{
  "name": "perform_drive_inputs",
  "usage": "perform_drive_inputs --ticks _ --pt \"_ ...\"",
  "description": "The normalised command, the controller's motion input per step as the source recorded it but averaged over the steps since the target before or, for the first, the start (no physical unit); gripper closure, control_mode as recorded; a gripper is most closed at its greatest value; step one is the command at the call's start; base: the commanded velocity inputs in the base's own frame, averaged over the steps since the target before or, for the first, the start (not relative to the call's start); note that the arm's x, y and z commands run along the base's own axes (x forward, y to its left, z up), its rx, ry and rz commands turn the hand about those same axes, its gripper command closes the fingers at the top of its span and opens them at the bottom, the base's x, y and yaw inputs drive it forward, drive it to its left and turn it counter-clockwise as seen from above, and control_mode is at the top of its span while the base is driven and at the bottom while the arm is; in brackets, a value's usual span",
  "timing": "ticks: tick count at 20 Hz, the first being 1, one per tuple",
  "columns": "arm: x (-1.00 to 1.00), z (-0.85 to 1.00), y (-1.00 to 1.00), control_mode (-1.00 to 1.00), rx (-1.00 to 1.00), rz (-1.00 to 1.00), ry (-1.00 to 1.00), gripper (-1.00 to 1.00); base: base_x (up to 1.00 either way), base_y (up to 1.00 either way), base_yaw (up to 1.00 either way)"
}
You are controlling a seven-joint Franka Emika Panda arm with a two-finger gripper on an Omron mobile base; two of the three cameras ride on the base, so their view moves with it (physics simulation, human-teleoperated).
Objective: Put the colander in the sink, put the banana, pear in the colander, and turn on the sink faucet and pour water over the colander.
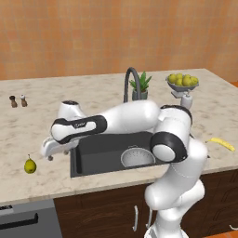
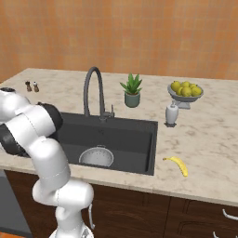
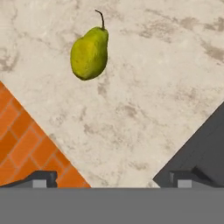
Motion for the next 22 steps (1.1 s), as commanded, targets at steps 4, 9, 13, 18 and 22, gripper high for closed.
perform_drive_inputs --ticks 4,9,13,18,22 --pt "-0.06 0.0 0.49 -1.0 -0.02 -0.12 0.03 -1.0 0.0 0.0 0.0" --pt "0.0 -0.01 0.61 -1.0 -0.12 -0.18 0.0 -1.0 0.0 0.0 0.0" --pt "0.06 0.0 0.48 -1.0 -0.05 -0.19 0.05 -1.0 0.0 0.0 0.0" --pt "0.16 -0.06 0.48 -1.0 -0.08 -0.17 0.04 -1.0 0.0 0.0 0.0" --pt "0.25 -0.18 0.34 -1.0 -0.11 -0.15 0.01 -1.0 0.0 0.0 0.0"
